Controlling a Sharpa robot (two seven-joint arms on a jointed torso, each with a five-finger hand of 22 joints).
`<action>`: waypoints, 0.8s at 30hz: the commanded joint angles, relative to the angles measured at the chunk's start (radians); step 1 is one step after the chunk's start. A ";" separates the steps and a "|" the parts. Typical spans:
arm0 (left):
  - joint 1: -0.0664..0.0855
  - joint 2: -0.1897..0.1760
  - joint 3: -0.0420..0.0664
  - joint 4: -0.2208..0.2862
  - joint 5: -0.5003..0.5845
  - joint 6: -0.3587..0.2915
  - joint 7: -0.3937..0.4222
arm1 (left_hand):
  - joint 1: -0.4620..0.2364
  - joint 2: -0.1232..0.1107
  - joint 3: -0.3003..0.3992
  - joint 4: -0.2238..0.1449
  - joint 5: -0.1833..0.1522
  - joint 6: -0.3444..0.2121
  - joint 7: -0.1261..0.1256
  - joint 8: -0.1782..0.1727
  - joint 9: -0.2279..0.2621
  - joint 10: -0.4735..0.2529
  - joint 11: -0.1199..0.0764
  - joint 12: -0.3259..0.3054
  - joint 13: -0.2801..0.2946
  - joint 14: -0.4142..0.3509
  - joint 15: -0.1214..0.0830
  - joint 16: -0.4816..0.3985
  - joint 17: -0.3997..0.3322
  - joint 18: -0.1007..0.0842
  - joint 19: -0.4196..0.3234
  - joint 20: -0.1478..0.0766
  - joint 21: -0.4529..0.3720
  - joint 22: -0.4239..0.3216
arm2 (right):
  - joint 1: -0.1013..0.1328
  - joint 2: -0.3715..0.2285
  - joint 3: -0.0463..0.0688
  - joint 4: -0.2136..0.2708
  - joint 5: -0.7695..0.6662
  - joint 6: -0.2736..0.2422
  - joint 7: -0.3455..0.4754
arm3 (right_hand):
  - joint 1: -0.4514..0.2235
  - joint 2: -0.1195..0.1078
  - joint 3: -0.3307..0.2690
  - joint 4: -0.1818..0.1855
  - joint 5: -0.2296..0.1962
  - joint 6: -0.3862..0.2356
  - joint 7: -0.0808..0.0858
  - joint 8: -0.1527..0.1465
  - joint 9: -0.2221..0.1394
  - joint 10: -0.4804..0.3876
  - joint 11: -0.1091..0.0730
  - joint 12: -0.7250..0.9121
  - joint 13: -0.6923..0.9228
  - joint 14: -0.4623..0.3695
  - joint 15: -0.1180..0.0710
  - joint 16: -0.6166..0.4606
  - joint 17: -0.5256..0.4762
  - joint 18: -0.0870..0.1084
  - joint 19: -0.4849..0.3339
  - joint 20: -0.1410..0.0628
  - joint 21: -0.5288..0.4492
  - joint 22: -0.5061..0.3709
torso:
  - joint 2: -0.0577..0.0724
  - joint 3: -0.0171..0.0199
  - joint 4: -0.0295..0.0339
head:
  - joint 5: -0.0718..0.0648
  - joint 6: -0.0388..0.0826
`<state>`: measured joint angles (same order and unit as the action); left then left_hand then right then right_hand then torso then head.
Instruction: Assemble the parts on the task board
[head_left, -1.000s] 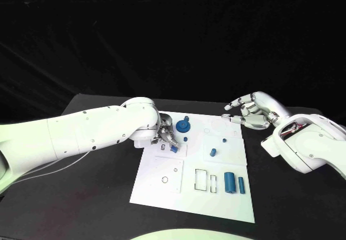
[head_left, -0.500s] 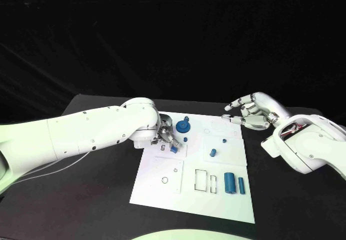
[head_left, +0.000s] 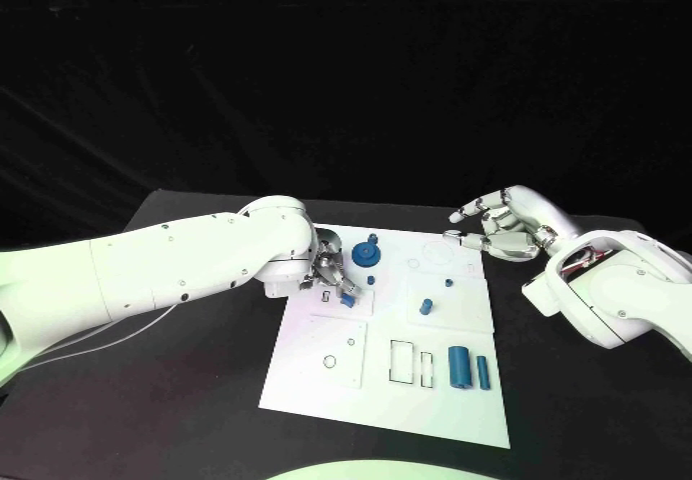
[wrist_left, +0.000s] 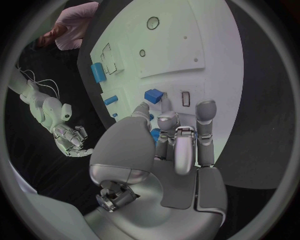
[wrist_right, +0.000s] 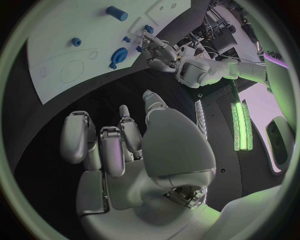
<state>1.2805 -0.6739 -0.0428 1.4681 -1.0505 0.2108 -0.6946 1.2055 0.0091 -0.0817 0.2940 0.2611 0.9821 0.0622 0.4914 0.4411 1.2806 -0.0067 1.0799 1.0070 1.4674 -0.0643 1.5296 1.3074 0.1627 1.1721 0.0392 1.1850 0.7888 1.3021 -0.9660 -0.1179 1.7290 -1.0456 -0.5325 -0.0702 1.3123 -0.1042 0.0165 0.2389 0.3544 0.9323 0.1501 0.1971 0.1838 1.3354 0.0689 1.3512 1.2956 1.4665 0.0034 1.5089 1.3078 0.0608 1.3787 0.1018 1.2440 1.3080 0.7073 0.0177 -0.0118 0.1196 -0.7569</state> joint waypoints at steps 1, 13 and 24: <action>0.000 -0.010 0.002 0.007 -0.002 -0.020 -0.003 | -0.015 -0.001 -0.010 0.000 -0.002 0.005 -0.001 0.007 0.002 0.005 -0.002 0.007 0.002 0.086 -0.001 0.005 0.205 -0.017 -0.007 0.003 0.005 0.001 | -0.001 0.000 0.000 -0.004 -0.010 0.010 -0.001 | -0.002 0.009 -0.001 0.002 -0.007 -0.009 -0.001 0.005 -0.001 -0.007 -0.001 -0.007 -0.001 0.070 -0.008 -0.005 0.135 0.021 -0.007 0.000 -0.004 0.014 | -0.002 -0.0002 0.0004 | 0.000 0.004; 0.001 -0.072 0.010 0.050 0.038 -0.115 0.018 | -0.038 0.019 -0.022 0.000 0.000 0.010 -0.005 0.012 0.007 0.012 -0.005 0.013 0.007 0.089 -0.004 0.010 0.213 -0.018 -0.003 0.002 0.012 0.010 | -0.001 -0.001 0.000 -0.024 -0.010 0.008 -0.002 | -0.002 0.009 -0.002 0.003 -0.007 -0.009 -0.001 0.006 -0.001 -0.006 -0.001 -0.006 -0.001 0.070 -0.008 -0.005 0.135 0.020 -0.007 0.000 -0.004 0.014 | -0.001 -0.0002 0.0001 | -0.002 0.016; 0.000 -0.140 0.010 0.101 0.182 -0.218 0.066 | -0.002 0.100 0.004 -0.002 0.002 -0.054 0.024 -0.065 -0.032 -0.014 0.018 -0.039 -0.046 0.081 0.012 -0.007 0.187 -0.015 -0.016 0.009 0.006 -0.007 | -0.007 0.000 -0.003 -0.028 -0.017 0.027 -0.012 | 0.121 0.073 0.076 -0.055 0.029 -0.012 0.001 0.011 -0.009 0.005 -0.005 -0.003 0.004 0.072 -0.015 -0.006 0.137 0.015 0.013 -0.007 0.018 0.034 | 0.000 0.0000 0.0004 | -0.004 0.018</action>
<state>1.2810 -0.8100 -0.0331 1.5603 -0.9562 0.0620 -0.6709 1.2047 0.1024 -0.0795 0.2915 0.2611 0.9316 0.0870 0.4304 0.4110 1.2659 0.0078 1.0431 0.9631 1.4648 -0.0565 1.5256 1.3081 0.1627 1.1613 0.0501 1.1915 0.7829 1.2979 -0.9668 -0.1197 1.6997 -1.0464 -0.5303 -0.0745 1.4199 -0.0333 0.0851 0.1883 0.3799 0.9236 0.1514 0.2086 0.1761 1.3355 0.0688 1.3512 1.3009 1.4664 -0.0042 1.5089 1.3077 0.0607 1.3868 0.0938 1.2603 1.3079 0.7072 0.0177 -0.0112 0.1150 -0.7391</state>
